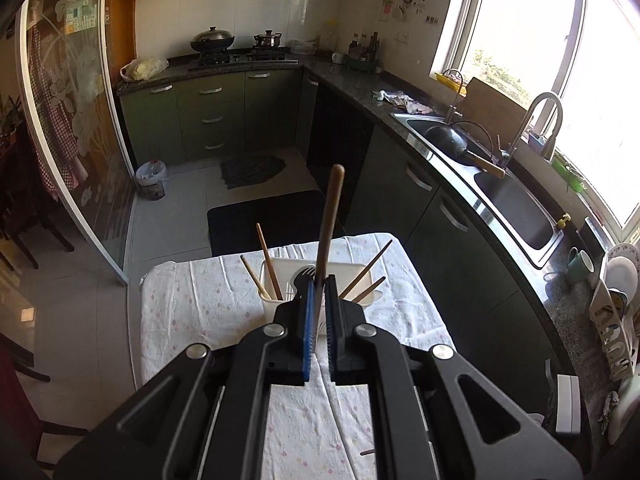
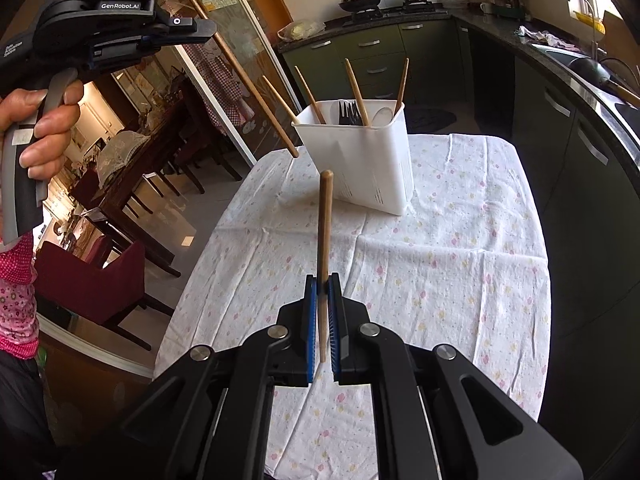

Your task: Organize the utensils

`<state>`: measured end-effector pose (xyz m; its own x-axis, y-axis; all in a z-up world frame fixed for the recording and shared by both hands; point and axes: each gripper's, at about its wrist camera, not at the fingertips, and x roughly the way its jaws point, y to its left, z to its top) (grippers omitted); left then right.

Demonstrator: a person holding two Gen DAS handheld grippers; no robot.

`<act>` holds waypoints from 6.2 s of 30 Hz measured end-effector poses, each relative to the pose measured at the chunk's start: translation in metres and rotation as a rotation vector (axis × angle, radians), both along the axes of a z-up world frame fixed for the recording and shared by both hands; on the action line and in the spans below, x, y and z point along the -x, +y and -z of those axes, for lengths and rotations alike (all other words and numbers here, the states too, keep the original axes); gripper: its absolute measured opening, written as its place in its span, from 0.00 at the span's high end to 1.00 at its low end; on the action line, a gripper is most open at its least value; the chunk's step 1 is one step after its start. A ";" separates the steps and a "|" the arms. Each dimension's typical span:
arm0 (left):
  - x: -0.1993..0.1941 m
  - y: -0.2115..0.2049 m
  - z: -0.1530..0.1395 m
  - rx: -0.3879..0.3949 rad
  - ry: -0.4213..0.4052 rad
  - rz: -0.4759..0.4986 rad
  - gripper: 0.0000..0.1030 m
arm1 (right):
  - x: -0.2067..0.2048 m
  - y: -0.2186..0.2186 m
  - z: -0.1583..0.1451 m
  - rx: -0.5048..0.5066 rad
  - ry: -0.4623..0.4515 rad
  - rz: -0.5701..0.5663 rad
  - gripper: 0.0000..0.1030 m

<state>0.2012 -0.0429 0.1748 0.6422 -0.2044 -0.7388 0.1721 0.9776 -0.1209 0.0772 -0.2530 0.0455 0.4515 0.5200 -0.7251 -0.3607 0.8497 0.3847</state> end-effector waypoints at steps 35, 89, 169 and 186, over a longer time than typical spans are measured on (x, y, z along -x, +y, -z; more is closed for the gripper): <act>-0.082 0.001 0.071 -0.102 0.049 -0.049 0.95 | -0.012 -0.008 0.001 -0.046 0.005 -0.003 0.94; 0.198 0.055 0.133 -0.093 -0.437 -0.141 0.07 | -0.013 0.024 -0.071 0.021 -0.569 0.299 0.09; 0.235 0.053 0.157 -0.133 -0.408 -0.232 0.07 | 0.152 0.006 -0.005 0.118 -0.672 0.503 0.04; 0.234 0.053 0.155 -0.141 -0.408 -0.232 0.07 | 0.154 0.007 -0.005 0.112 -0.668 0.509 0.04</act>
<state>-0.0333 0.0098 0.0195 0.9017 0.0625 -0.4278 -0.0468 0.9978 0.0471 -0.0765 -0.2460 0.0509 0.9629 0.0785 -0.2581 -0.0456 0.9903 0.1309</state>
